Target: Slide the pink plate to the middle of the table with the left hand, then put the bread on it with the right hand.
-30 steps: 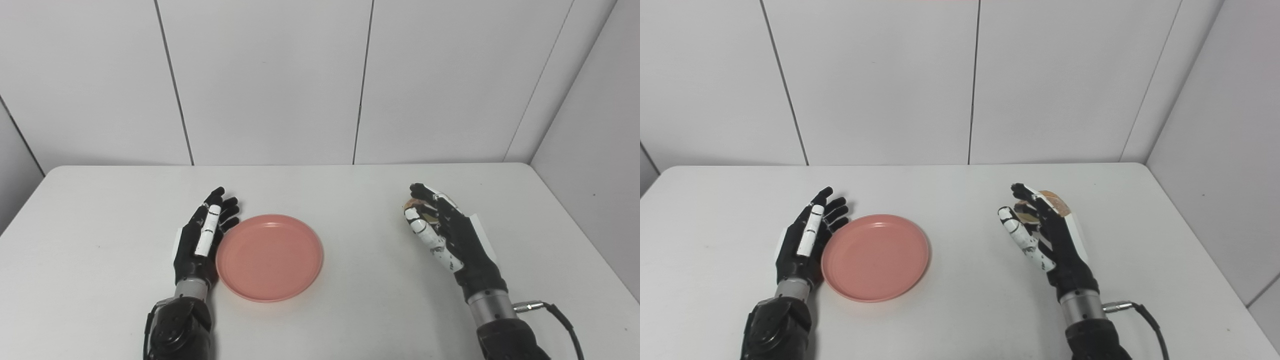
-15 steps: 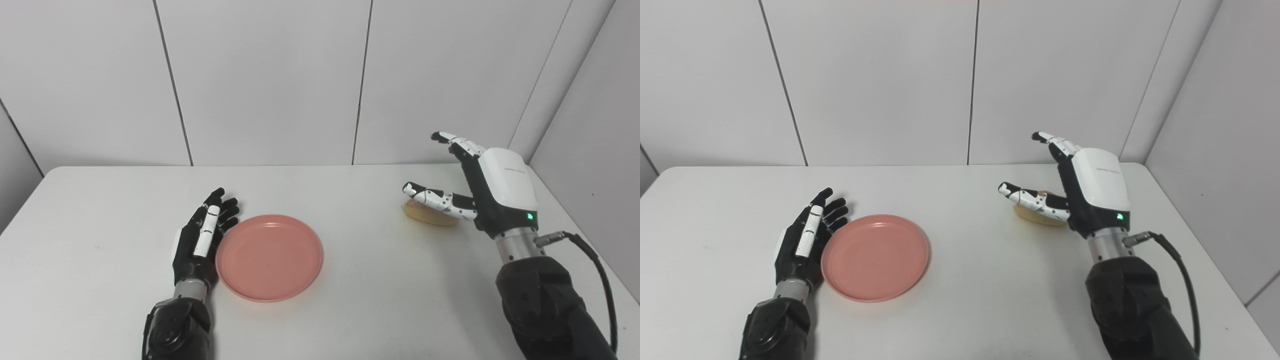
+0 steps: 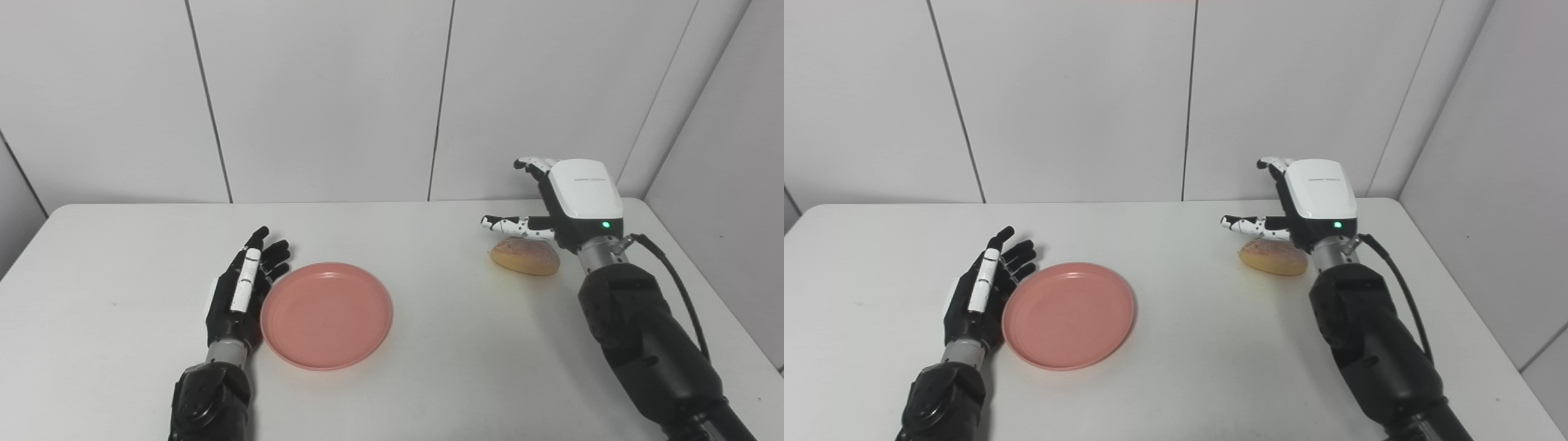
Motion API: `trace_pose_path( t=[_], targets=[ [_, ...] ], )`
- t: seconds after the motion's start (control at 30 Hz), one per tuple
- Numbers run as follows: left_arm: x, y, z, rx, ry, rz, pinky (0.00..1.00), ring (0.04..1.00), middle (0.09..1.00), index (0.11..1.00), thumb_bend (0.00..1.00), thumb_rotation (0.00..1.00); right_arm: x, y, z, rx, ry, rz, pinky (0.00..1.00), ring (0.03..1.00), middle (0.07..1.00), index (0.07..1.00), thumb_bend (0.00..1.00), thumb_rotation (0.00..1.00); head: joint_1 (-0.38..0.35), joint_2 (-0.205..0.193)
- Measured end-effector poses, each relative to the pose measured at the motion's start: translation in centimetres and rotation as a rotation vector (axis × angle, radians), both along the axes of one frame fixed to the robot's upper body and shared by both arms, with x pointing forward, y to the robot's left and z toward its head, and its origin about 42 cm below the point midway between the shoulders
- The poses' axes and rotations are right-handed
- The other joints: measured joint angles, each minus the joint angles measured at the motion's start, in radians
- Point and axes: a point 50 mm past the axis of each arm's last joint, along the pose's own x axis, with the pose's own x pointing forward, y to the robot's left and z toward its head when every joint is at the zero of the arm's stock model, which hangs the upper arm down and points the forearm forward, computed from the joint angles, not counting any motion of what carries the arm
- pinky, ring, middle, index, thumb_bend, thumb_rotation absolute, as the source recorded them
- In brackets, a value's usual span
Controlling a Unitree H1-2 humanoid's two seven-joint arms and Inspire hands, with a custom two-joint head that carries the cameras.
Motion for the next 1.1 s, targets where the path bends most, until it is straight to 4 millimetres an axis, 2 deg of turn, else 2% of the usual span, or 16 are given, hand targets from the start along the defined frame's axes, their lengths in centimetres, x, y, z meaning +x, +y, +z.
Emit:
trace_pose_path(
  t=[0.23, 0.4, 0.53, 0.9, 1.1],
  targets=[
    [0.1, 0.2, 0.0, -0.001, 0.001, 0.003, 0.82, 0.781, 0.725, 0.828, 0.55, 0.72, 1.7, -1.4, -2.0, -0.018, 0.05, -0.06, 0.68, 0.702, 0.707, 0.696, 0.83, 0.85, -0.009, -0.025],
    [0.1, 0.4, 0.0, -0.013, 0.002, 0.011, 0.81, 0.77, 0.714, 0.826, 0.54, 0.73, 2.2, -2.3, -3.7, -0.004, 0.097, -0.089, 0.69, 0.714, 0.72, 0.704, 0.83, 0.86, -0.003, -0.041],
    [0.1, 0.5, 0.0, -0.022, 0.006, 0.018, 0.8, 0.756, 0.705, 0.812, 0.56, 0.71, 2.2, -2.3, -3.8, 0.004, 0.105, -0.085, 0.68, 0.716, 0.724, 0.71, 0.83, 0.88, 0.005, -0.038],
    [-0.3, 0.5, 0.1, -0.002, 0.001, 0.017, 0.82, 0.782, 0.706, 0.831, 0.52, 0.72, 2.0, -2.8, -5.1, 0.047, 0.149, -0.089, 0.68, 0.724, 0.734, 0.728, 0.82, 0.87, 0.029, -0.037],
    [-0.5, 0.5, 0.0, -0.001, 0.002, 0.014, 0.79, 0.765, 0.69, 0.818, 0.55, 0.73, 1.9, -2.8, -5.3, 0.064, 0.163, -0.085, 0.65, 0.718, 0.733, 0.731, 0.81, 0.82, 0.041, -0.023]
  ],
)
